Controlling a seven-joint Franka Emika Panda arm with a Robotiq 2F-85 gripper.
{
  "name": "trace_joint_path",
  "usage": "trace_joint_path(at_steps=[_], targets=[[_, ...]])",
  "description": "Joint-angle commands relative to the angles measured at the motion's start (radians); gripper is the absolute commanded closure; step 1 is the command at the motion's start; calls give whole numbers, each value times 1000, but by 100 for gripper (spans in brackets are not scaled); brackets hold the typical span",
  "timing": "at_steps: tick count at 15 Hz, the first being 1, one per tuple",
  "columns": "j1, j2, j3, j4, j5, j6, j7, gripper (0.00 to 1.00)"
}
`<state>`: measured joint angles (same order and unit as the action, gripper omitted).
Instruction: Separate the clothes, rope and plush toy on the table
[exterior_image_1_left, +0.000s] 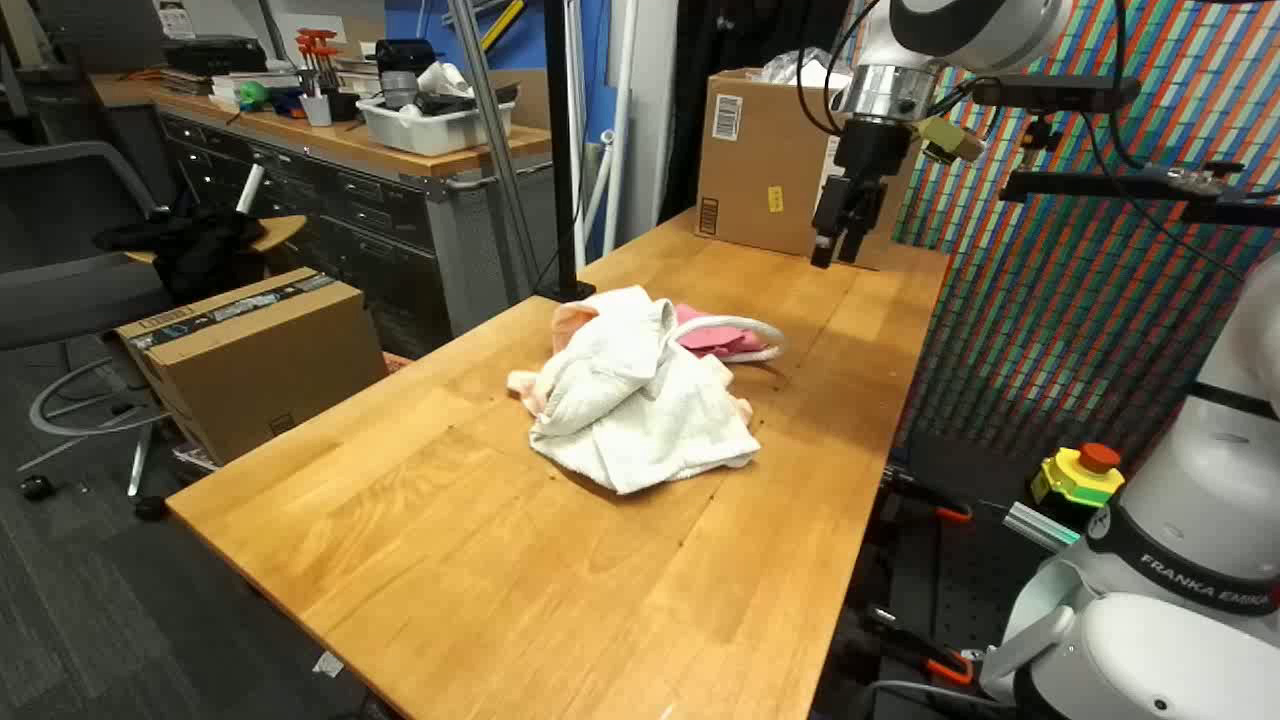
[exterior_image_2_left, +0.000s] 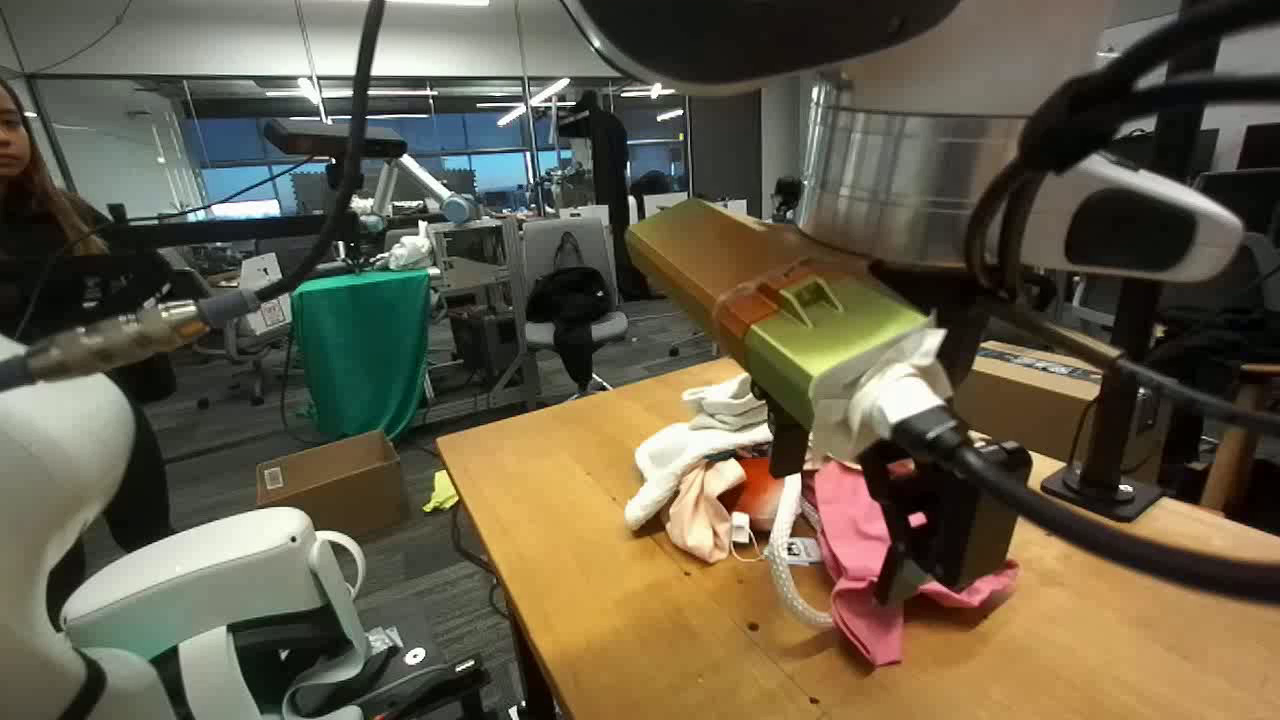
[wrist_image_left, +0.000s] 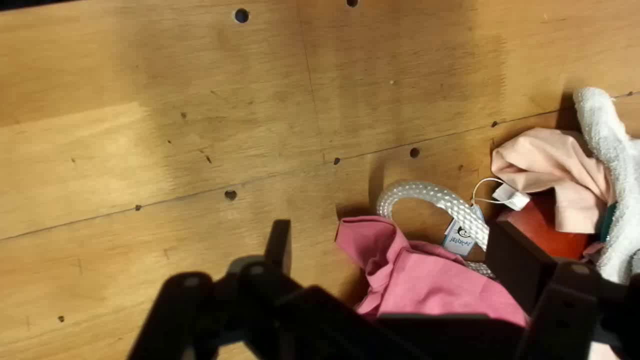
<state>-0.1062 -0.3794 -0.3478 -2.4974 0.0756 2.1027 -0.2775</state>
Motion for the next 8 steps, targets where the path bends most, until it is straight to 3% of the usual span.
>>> trace_joint_path(at_steps=[1, 8], targets=[[-28, 4, 26, 4, 12, -2, -9, 0], [-30, 45, 66, 52, -28, -52, 25, 0]])
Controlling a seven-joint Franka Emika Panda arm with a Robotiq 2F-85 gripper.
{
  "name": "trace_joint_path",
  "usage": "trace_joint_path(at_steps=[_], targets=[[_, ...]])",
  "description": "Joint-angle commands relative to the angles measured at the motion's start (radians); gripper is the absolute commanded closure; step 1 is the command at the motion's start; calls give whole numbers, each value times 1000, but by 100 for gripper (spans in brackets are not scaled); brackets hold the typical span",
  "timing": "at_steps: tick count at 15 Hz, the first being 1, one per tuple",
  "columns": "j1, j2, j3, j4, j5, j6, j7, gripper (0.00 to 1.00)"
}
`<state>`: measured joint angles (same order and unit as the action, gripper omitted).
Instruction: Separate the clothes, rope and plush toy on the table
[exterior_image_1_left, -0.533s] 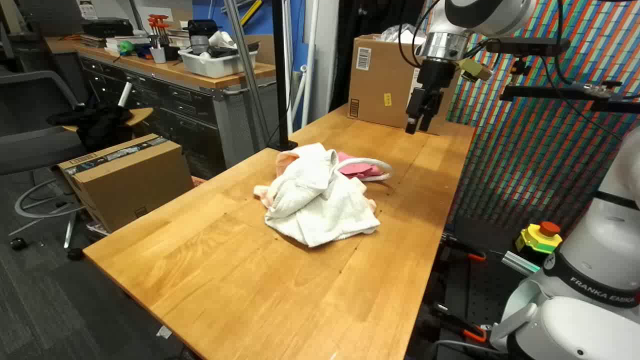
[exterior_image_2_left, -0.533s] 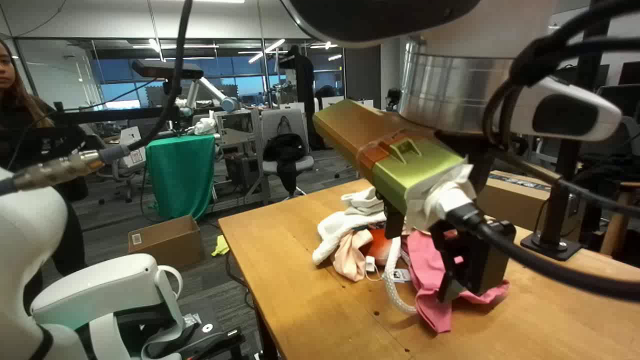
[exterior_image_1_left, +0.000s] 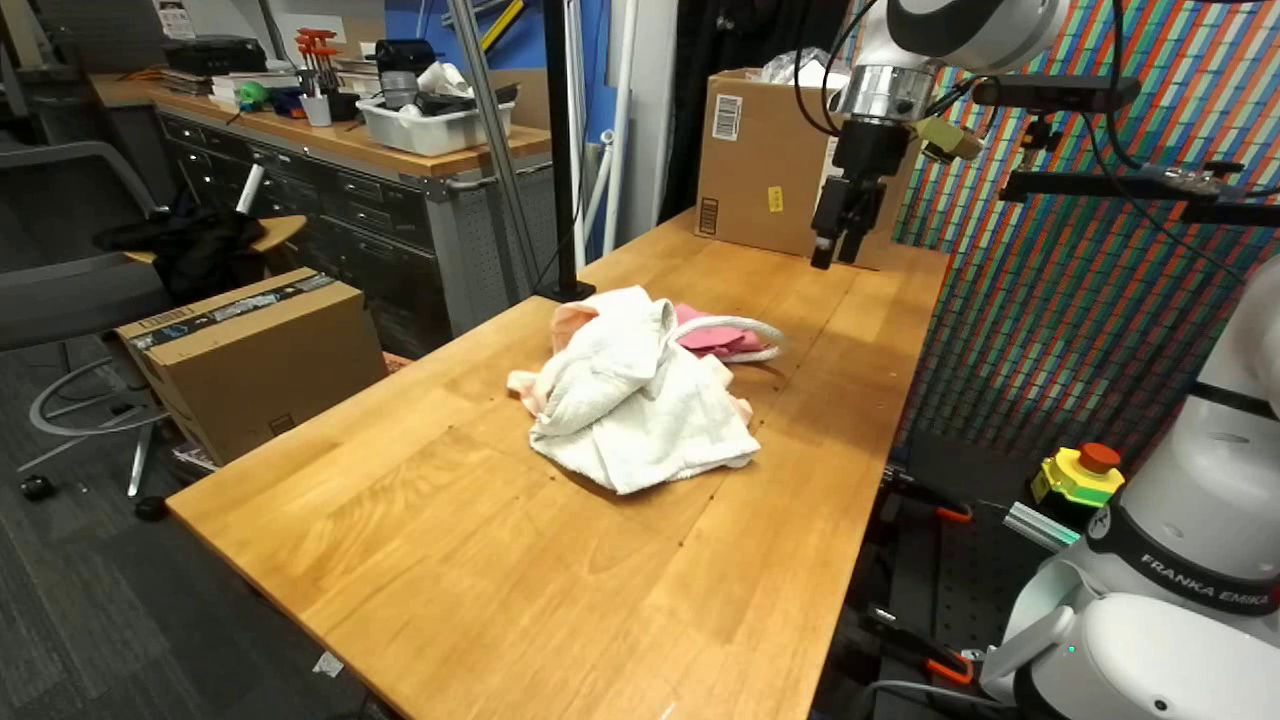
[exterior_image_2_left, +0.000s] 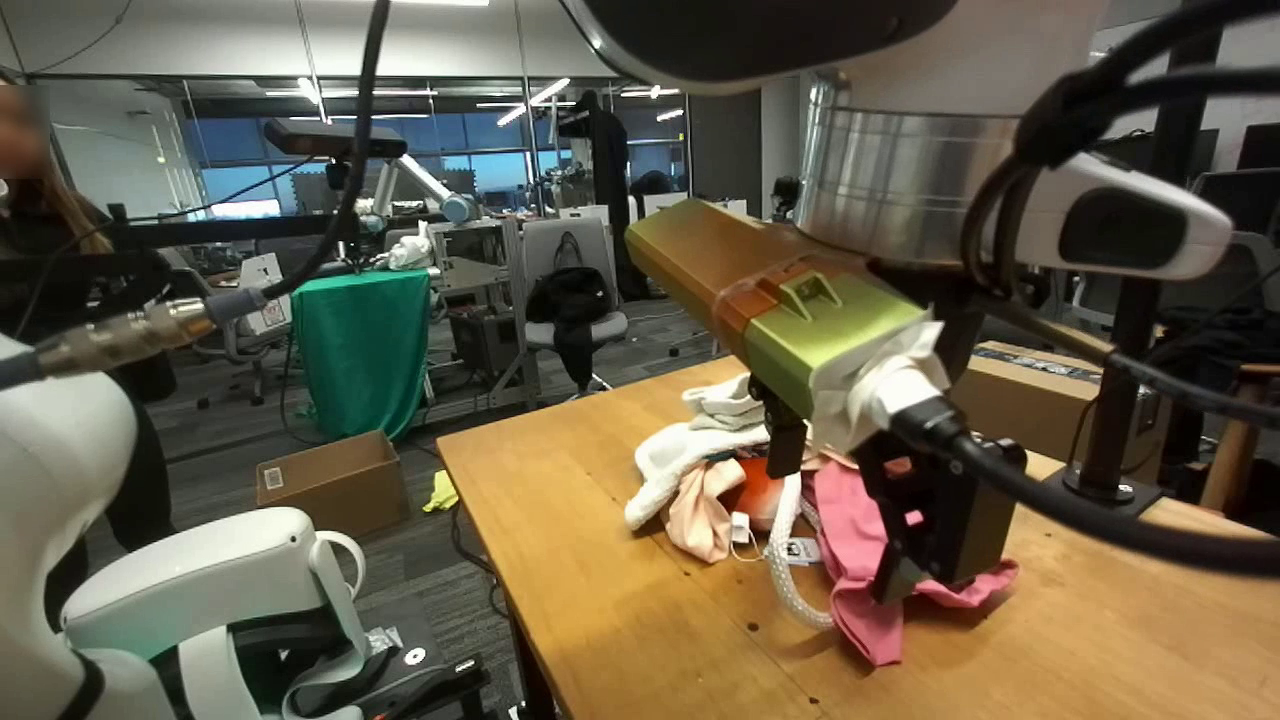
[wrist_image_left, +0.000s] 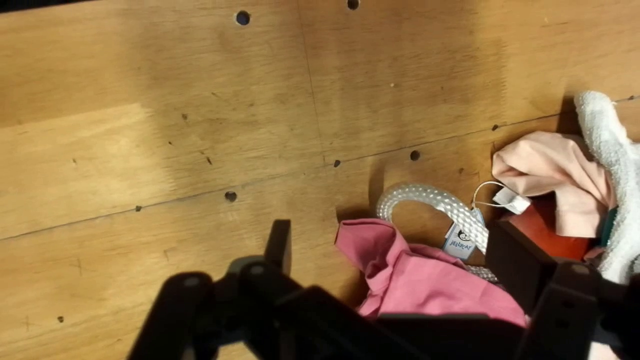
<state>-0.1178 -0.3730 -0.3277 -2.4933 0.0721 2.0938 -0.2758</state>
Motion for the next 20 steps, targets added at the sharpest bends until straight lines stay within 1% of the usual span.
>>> trace_joint_path(at_steps=[1, 3, 6, 9, 15, 20], targets=[[-16, 47, 57, 62, -34, -61, 29, 0], [-6, 82, 87, 100, -58, -89, 44, 0], [11, 147, 136, 193, -84, -170, 52, 0], [36, 235, 186, 313, -101, -249, 52, 0], [95, 417, 279, 533, -119, -319, 47, 0], [125, 533, 329, 671, -113, -369, 38, 0]])
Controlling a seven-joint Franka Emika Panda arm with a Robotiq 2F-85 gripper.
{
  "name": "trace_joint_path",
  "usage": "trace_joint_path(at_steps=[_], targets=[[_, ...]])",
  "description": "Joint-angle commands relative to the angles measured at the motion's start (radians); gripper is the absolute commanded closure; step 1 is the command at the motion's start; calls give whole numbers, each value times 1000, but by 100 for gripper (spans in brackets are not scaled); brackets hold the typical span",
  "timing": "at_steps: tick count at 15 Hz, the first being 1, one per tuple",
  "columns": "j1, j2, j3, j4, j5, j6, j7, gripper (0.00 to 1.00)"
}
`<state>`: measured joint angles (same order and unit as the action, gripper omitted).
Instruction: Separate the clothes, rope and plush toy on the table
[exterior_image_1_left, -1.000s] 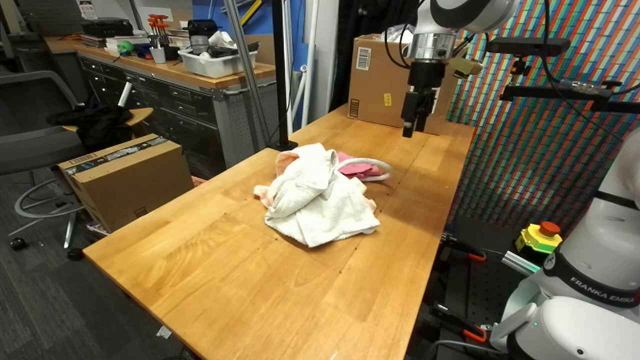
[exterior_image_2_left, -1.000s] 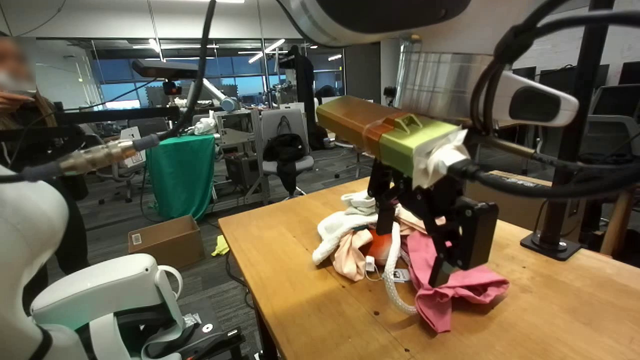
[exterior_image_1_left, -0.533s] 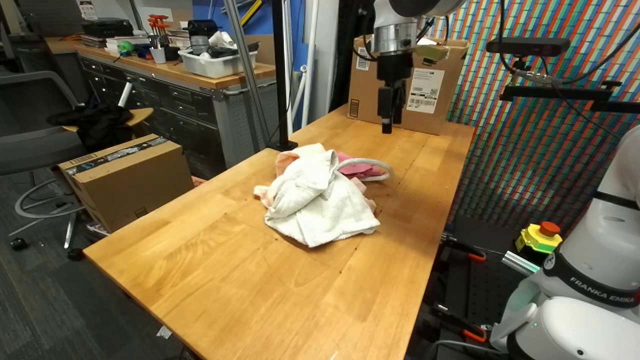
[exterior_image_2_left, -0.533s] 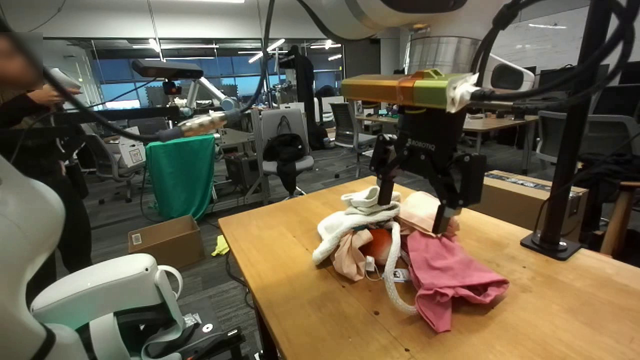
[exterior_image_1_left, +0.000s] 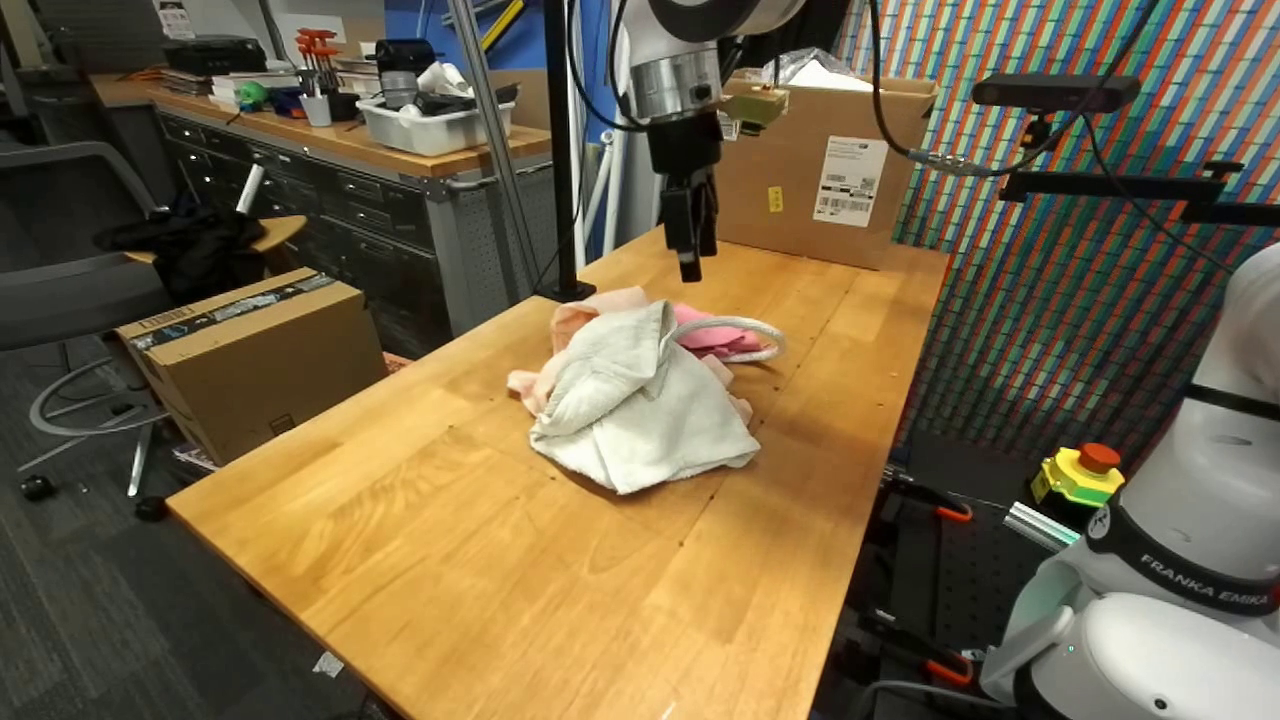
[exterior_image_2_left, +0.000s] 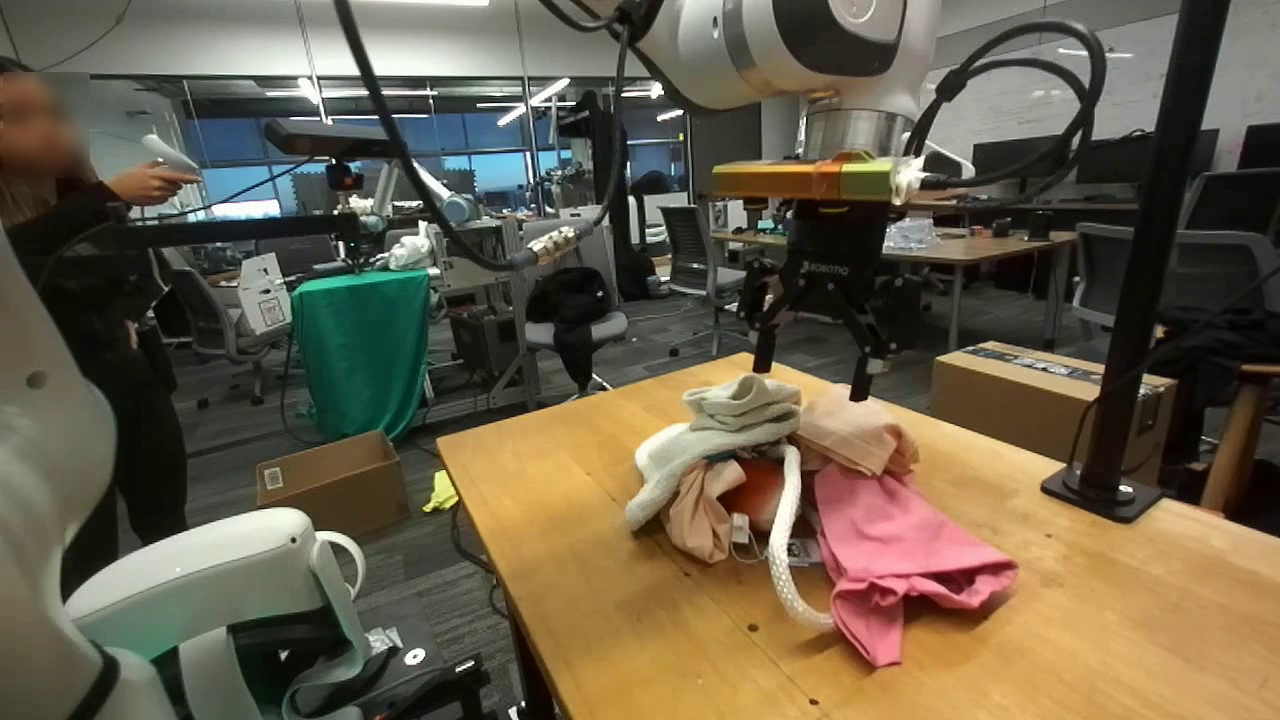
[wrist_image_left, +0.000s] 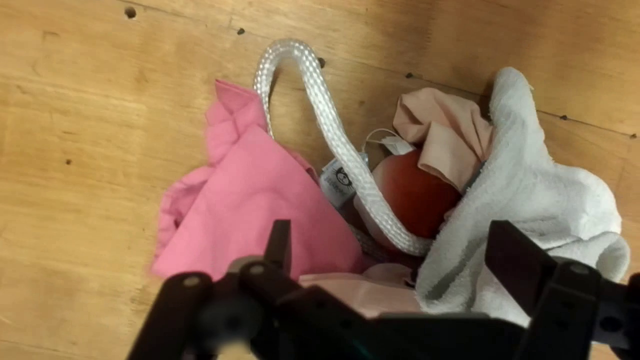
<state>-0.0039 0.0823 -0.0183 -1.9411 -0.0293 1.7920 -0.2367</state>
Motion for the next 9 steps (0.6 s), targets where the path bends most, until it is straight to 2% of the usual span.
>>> trace_joint_path(at_steps=[1, 9], targets=[[15, 99, 27, 143, -11, -77, 0, 0], [31, 242, 62, 289, -3, -114, -12, 0]])
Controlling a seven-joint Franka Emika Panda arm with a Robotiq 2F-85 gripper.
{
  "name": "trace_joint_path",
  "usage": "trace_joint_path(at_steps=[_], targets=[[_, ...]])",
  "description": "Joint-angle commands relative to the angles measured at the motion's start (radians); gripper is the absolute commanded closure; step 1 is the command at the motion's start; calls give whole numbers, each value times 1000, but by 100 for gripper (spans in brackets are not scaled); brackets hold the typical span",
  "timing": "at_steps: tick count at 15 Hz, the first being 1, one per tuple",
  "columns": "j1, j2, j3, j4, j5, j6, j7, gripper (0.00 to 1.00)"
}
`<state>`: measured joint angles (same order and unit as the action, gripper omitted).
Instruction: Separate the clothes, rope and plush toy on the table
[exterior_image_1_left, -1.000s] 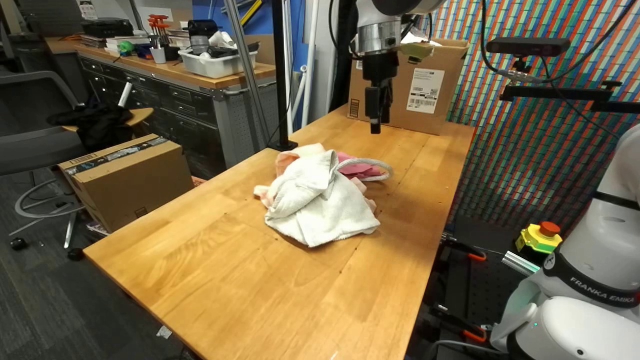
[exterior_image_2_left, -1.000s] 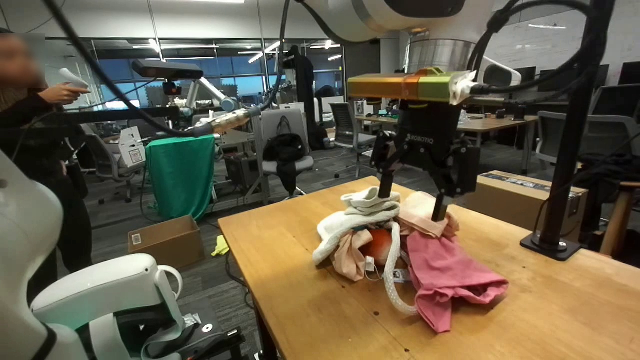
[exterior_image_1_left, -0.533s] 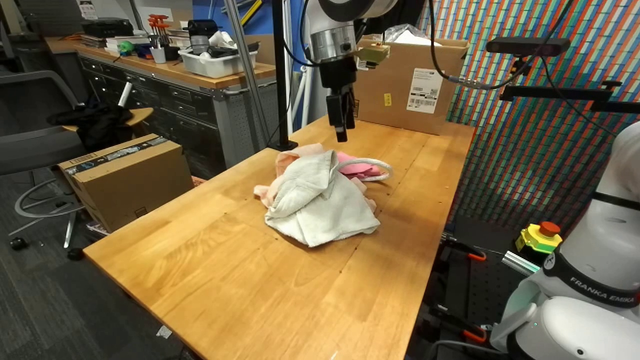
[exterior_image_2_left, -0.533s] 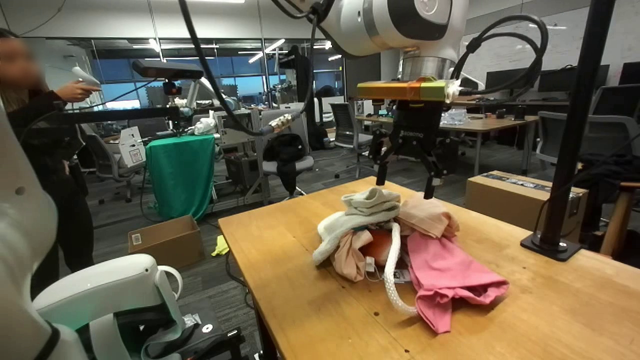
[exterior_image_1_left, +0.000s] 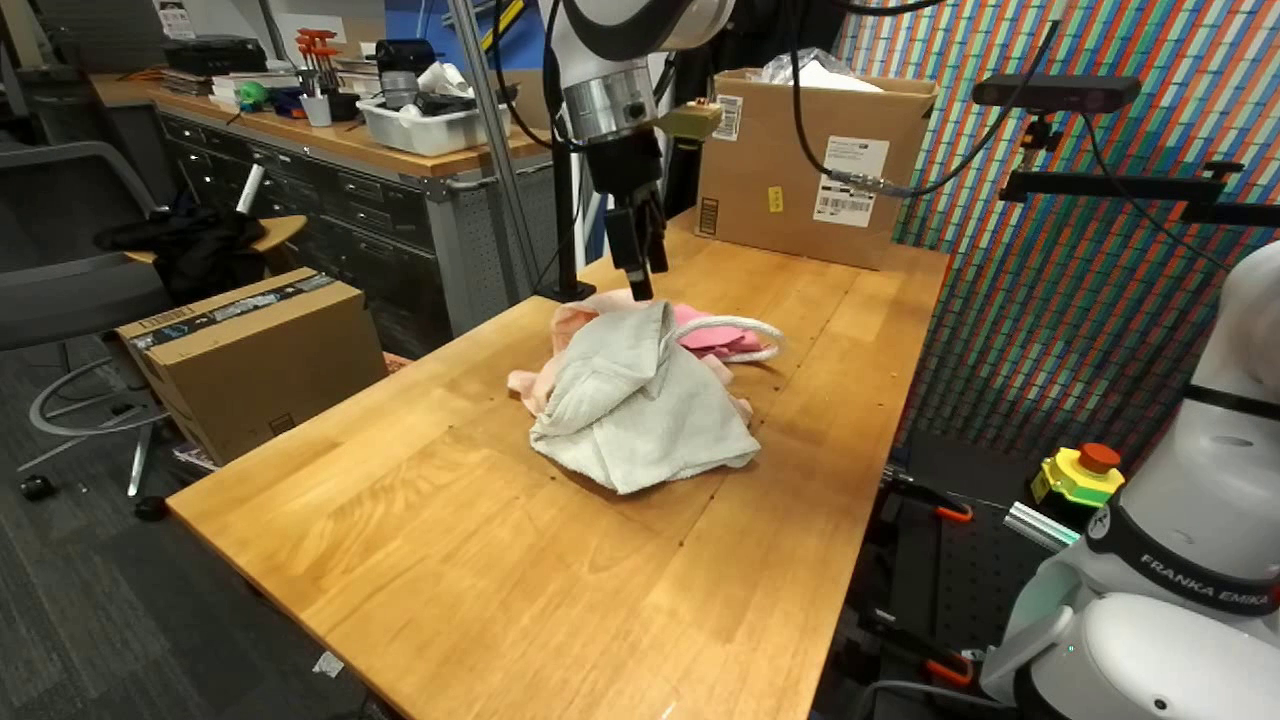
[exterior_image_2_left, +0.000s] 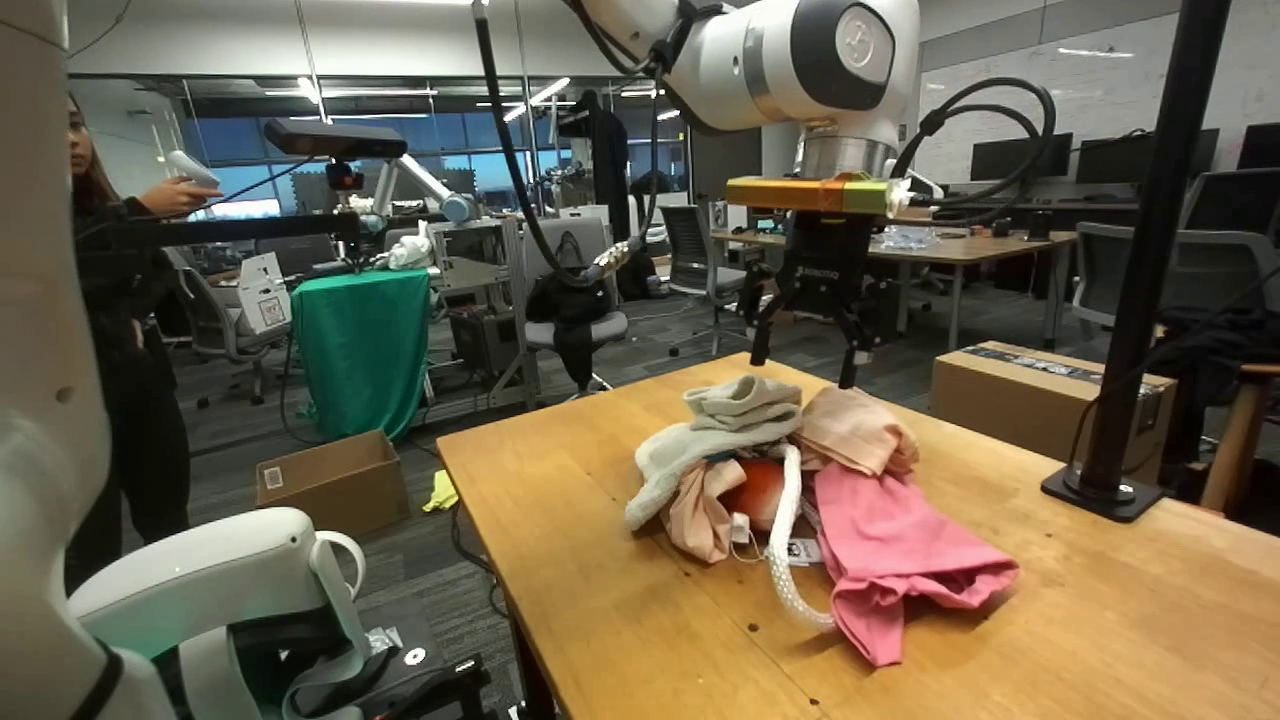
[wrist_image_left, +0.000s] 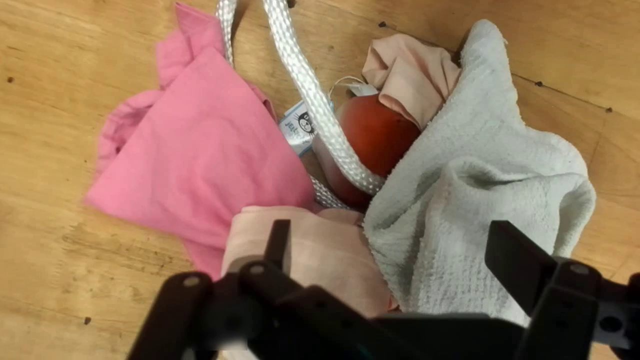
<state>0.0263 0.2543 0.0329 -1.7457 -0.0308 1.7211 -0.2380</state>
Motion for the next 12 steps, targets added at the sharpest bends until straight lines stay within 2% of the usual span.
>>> trace_joint_path(at_steps=[1, 6, 12], targets=[[1, 84, 14, 105, 1, -45, -10, 0], [-6, 141, 24, 135, 27, -62, -12, 0], [-10, 177, 29, 193, 75, -187, -8, 0]])
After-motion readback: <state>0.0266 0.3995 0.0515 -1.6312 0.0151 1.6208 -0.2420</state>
